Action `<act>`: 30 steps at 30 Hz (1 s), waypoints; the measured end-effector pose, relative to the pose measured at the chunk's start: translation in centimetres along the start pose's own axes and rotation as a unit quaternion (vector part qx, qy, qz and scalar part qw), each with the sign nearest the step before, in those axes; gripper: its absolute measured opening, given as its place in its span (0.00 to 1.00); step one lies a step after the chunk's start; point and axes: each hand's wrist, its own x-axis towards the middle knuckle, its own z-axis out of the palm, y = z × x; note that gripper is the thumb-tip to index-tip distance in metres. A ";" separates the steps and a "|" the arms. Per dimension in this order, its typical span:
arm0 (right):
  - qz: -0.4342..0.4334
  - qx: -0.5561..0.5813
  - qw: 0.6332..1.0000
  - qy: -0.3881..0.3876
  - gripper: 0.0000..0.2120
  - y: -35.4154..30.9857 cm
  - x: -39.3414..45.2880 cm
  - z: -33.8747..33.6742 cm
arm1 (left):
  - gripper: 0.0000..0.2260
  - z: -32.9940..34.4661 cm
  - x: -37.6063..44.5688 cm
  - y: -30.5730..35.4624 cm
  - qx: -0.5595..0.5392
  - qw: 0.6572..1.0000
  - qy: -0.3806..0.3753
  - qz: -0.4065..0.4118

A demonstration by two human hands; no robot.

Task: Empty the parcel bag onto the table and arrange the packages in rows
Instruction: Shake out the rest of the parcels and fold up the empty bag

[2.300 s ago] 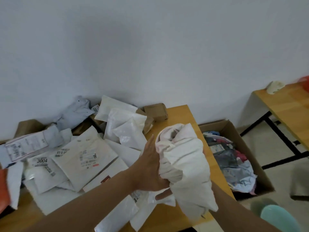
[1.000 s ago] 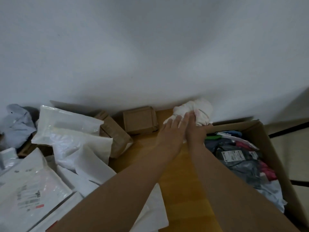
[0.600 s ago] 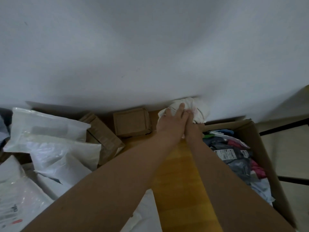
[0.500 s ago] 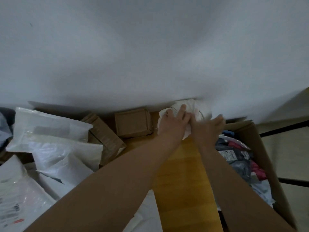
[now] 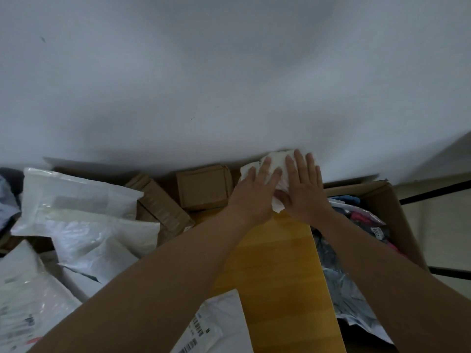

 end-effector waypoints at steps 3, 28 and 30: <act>0.007 -0.005 1.000 0.018 0.41 0.1 -0.3 0.7 | 0.34 -0.2 -0.2 -0.5 -0.052 0.999 -0.008 0.002; 0.021 -0.044 0.999 -0.003 0.49 0.0 -1.4 0.7 | 0.34 0.1 -2.2 1.8 -0.064 0.989 0.124 -0.052; 0.018 -0.038 0.999 0.005 0.46 -0.6 -1.7 0.2 | 0.32 0.3 -4.1 1.2 -0.063 0.981 0.156 -0.096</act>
